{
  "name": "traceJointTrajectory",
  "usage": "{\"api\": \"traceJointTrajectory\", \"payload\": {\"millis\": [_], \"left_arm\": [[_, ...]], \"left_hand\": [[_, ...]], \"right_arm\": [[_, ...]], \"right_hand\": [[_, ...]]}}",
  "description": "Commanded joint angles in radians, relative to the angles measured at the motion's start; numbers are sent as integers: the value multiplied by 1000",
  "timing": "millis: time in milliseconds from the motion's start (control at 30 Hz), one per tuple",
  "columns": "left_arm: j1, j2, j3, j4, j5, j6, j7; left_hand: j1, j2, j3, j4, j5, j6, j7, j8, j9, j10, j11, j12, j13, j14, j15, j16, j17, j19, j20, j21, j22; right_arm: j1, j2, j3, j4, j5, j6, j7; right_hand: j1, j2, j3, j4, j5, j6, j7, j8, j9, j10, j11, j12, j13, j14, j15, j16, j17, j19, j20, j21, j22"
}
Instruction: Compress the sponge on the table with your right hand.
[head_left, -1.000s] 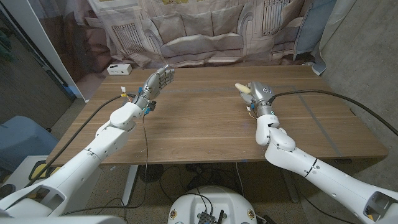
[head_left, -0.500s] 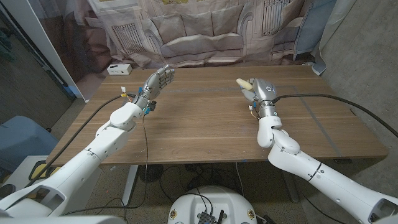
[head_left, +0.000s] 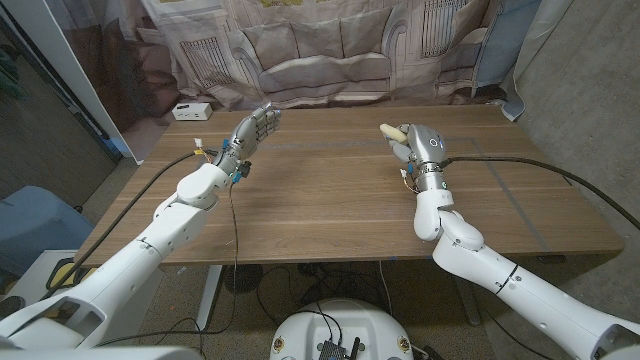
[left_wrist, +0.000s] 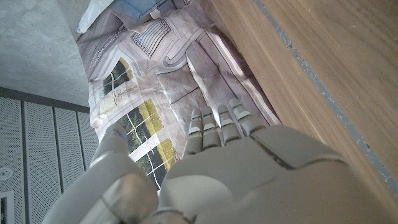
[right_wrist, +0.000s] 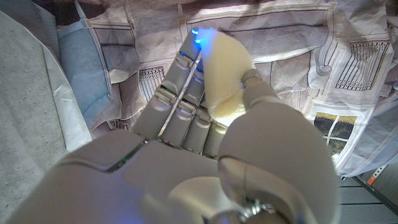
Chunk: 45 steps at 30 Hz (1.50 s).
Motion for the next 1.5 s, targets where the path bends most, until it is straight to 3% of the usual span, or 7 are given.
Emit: {"api": "traceJointTrajectory", "payload": {"millis": [33,333,633,767,933,1033,1500], "left_arm": [[-11,-3,5,13,-1,6,-8],[-14,-6,7,19,0,8,-6],[-15,-10,8,23,-1,7,-6],[-17,-12,10,26,-1,7,-6],[-20,-14,12,28,-1,9,-7],[-21,-14,12,28,-2,10,-7],[-22,-7,13,17,1,20,-5]], "left_hand": [[5,0,0,0,5,11,1,0,4,6,1,2,4,10,-1,2,3,-5,1,-3,4],[4,0,0,0,5,17,2,2,4,7,2,2,4,9,-1,2,3,-6,2,-3,4],[4,0,0,0,5,21,4,2,4,9,1,3,4,10,-2,2,3,-5,1,-3,4],[4,0,-1,0,5,21,5,2,4,9,2,2,4,10,-1,2,3,-5,0,-3,4],[4,0,-1,0,5,23,4,2,4,10,1,2,4,11,-3,2,3,-6,1,-3,4],[4,0,-1,0,5,23,4,2,4,10,1,3,4,11,-3,2,3,-5,1,-3,4],[4,1,-1,1,5,24,4,1,4,11,-2,2,4,11,-1,2,3,-5,0,-2,4]], "right_arm": [[-6,0,14,40,-3,102,-45],[-5,0,22,65,-4,170,-63],[-10,-5,40,80,22,253,-68],[-10,-5,42,85,7,256,-73],[-13,-2,44,88,-16,251,-88],[-15,0,47,88,-20,247,-90],[-21,1,58,89,-13,260,-82]], "right_hand": [[48,19,23,-7,2,9,12,1,6,12,15,2,5,58,-39,13,5,28,-13,20,4],[117,33,52,-12,7,-1,34,-11,11,16,32,-8,8,120,-43,30,34,32,-33,38,10],[145,28,50,1,12,22,76,-13,16,24,45,16,46,159,-34,37,61,56,-38,67,15],[151,27,49,3,14,32,78,-12,17,28,50,26,57,164,-31,36,67,60,-37,74,16],[155,18,47,9,6,34,71,-19,17,26,65,35,72,129,-25,6,70,29,-22,74,16],[158,10,44,10,-2,7,55,-36,16,-7,56,16,64,95,-21,-17,71,3,-14,74,16],[92,-35,-13,36,-9,-40,61,-68,15,-50,71,-14,49,34,-3,-55,71,-40,4,75,9]]}}
